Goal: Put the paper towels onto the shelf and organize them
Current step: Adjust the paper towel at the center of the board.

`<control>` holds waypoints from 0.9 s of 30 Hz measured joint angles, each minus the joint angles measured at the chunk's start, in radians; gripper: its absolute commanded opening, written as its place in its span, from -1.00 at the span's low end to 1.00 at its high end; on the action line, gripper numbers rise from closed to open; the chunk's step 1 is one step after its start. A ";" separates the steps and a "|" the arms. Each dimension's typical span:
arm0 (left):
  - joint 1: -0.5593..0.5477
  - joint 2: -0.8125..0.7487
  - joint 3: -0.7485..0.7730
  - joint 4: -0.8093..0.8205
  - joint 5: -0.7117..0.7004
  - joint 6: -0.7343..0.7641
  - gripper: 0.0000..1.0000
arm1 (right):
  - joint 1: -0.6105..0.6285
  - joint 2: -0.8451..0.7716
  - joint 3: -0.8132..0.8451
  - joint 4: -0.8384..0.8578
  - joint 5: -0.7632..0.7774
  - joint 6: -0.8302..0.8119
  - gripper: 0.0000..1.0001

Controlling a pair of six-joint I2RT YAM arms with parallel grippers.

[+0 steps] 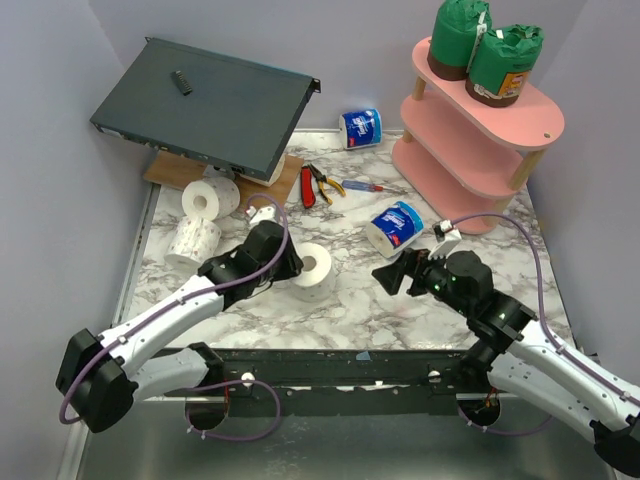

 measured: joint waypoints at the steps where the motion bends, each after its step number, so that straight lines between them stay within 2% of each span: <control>1: -0.024 0.008 0.005 -0.001 0.000 -0.003 -0.59 | 0.000 0.016 0.002 -0.001 -0.003 -0.003 1.00; 7: -0.127 0.098 0.032 0.016 -0.005 -0.015 -0.59 | 0.000 0.027 0.020 -0.040 -0.002 -0.014 1.00; 16: -0.218 0.199 0.111 0.027 -0.022 -0.013 -0.58 | 0.000 0.040 0.054 -0.065 0.018 -0.014 1.00; 22: -0.238 0.253 0.139 0.039 -0.022 -0.007 -0.42 | 0.000 0.054 0.054 -0.083 0.032 -0.011 1.00; 27: -0.243 0.279 0.146 0.047 -0.022 0.000 -0.13 | 0.000 0.070 0.054 -0.086 0.036 -0.009 1.00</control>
